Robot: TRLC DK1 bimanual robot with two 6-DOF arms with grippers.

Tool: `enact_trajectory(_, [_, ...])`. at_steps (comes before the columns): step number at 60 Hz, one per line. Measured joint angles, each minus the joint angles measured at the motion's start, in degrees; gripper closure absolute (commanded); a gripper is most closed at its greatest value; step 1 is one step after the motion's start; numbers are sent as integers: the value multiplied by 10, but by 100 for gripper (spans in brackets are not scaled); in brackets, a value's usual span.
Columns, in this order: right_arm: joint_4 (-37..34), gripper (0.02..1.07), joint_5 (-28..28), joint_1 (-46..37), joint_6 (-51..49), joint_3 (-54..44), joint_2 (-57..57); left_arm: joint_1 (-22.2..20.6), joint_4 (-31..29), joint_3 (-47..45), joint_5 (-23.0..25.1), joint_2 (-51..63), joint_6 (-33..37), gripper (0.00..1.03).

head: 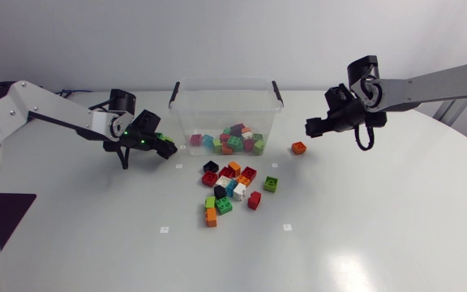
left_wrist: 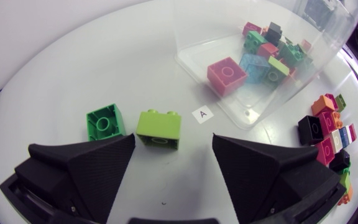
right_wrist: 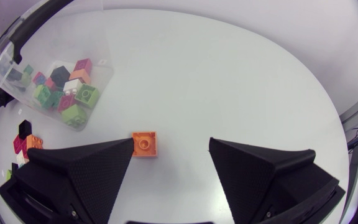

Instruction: Place the duplo bricks in the container

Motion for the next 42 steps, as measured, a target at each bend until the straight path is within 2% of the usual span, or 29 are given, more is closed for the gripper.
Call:
enact_trajectory(31, [0, 20, 0, 0, 0, 0, 4, 13, 2, 39, 37, 38, 22, 18])
enact_trajectory(33, [0, 20, 0, 0, 0, 0, 5, 14, 1, 42, 39, 40, 24, 19])
enact_trajectory(42, [0, 20, 0, 0, 0, 0, 8, 18, 1, 45, 50, 43, 28, 36])
